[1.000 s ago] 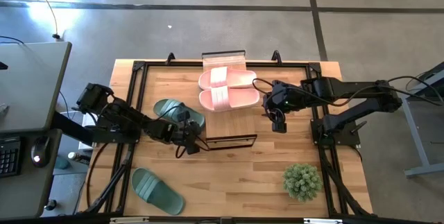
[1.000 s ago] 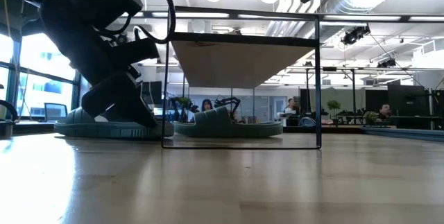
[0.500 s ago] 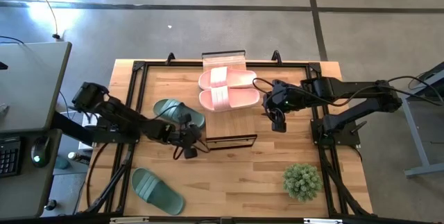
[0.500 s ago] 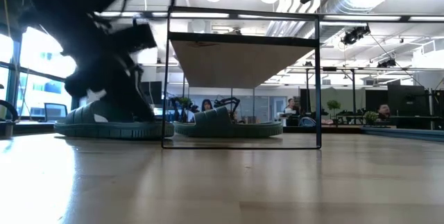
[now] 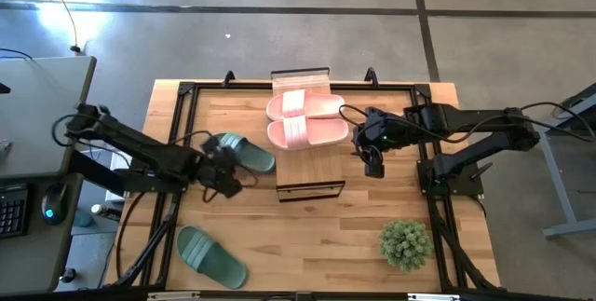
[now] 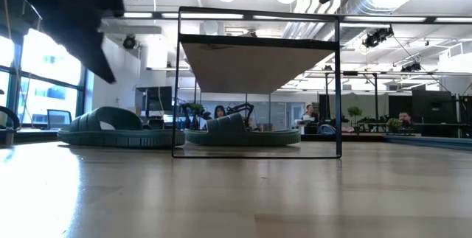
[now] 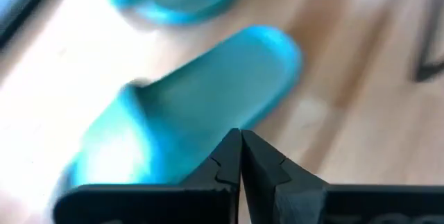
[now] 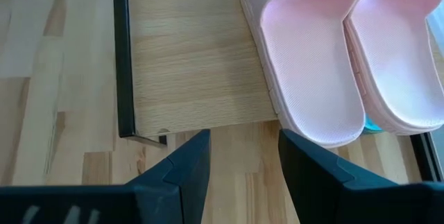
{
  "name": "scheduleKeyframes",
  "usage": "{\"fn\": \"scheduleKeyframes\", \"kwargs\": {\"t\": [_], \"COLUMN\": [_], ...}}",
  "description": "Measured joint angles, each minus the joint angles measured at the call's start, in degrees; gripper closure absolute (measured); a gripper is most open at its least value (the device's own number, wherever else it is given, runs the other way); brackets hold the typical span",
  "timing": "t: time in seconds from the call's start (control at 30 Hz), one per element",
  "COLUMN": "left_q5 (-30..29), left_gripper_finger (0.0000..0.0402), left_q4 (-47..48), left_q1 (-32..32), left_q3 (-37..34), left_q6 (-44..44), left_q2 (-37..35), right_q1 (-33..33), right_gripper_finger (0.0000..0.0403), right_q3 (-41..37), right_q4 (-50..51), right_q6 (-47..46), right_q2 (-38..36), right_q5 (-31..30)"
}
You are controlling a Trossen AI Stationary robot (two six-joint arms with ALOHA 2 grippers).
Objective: Pick and place slides into the shelf
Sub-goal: Put the green slide under the shelf
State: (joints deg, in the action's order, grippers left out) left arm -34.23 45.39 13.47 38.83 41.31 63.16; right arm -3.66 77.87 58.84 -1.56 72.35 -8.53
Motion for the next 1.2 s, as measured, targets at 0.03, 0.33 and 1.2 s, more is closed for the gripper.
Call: {"fn": "scheduleKeyframes", "kwargs": {"t": [0.03,0.33,1.2], "left_q5": [-0.36,11.8,66.96], "left_gripper_finger": [0.0401,0.0401,0.0401], "left_q4": [4.16,17.51,-1.55], "left_q1": [-0.4,-18.68,-76.5], "left_q3": [1.0,2.7,-9.76], "left_q6": [2.65,7.92,-31.07], "left_q2": [-0.98,-6.08,-6.78], "right_q1": [0.01,2.32,4.8], "right_gripper_finger": [0.0243,0.0243,0.0243], "right_q3": [0.0,0.0,0.0], "right_q4": [-0.06,-1.29,0.45], "right_q6": [0.02,-1.04,-1.4], "right_q2": [0.0,0.01,0.01], "right_q5": [0.16,8.63,12.22]}}
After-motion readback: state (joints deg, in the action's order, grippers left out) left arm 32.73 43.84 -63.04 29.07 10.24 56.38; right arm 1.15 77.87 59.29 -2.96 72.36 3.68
